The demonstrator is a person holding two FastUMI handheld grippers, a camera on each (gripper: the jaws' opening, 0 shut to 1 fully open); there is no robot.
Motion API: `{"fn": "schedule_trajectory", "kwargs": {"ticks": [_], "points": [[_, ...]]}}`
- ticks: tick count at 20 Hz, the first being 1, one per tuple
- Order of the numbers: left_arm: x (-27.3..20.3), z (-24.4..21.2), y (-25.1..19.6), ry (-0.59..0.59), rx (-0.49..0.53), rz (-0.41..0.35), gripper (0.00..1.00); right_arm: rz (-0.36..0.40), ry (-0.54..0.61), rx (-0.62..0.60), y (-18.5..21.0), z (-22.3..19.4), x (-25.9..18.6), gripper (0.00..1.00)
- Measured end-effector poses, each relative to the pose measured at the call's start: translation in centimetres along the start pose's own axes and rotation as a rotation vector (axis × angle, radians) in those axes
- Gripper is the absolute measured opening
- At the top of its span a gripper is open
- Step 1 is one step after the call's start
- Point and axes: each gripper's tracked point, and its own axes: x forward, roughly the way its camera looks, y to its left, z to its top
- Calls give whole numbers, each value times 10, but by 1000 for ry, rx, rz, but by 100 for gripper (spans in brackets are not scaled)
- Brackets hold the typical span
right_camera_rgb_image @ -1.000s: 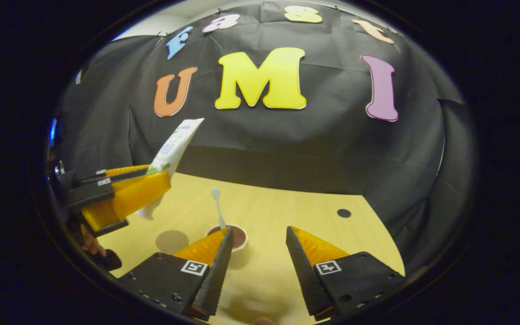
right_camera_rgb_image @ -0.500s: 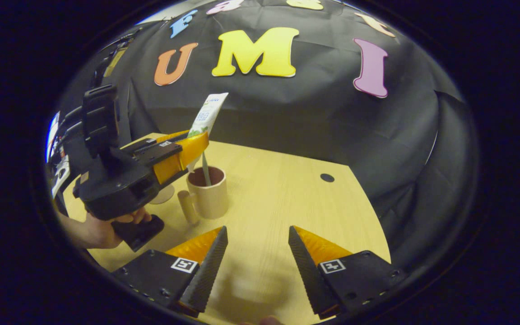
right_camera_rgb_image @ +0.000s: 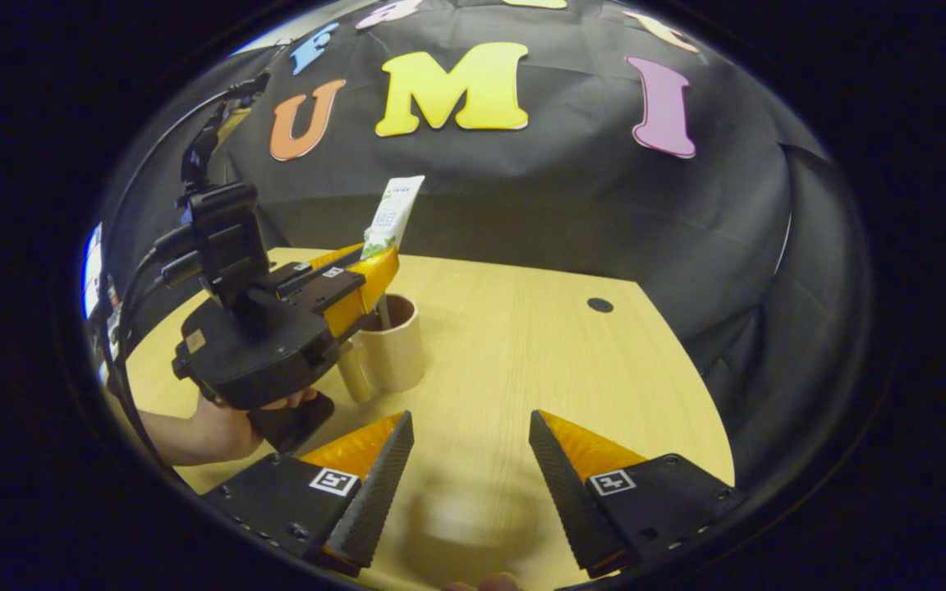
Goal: Put the toothbrush and toothpaste on the desktop into the cup, then pick up the cup and place it on the coaster on the desktop.
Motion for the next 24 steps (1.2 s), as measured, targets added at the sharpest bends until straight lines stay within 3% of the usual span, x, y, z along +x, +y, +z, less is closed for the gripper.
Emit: {"fn": "schedule_trajectory", "kwargs": {"ticks": [1, 2, 3, 13, 20, 24], "points": [[-1, -5, -1, 9, -3, -6, 44, -4, 5, 5, -1, -3, -1, 87], [-5, -8, -2, 15, -5, -9, 37, -7, 6, 3, -1, -5, -3, 87], [-6, -11, -2, 19, -2, -9, 37, -10, 5, -2, -2, -5, -5, 87], [-26, -23, 0, 58, -43, -16, 46, -21, 11, 4, 4, -4, -7, 89], [-63, 6, 11, 46, -52, 0, 86, -46, 7, 51, 8, 12, -12, 92], [-97, 26, 23, 71, -52, 14, 90, -54, 32, 74, 19, 21, -13, 92]]}}
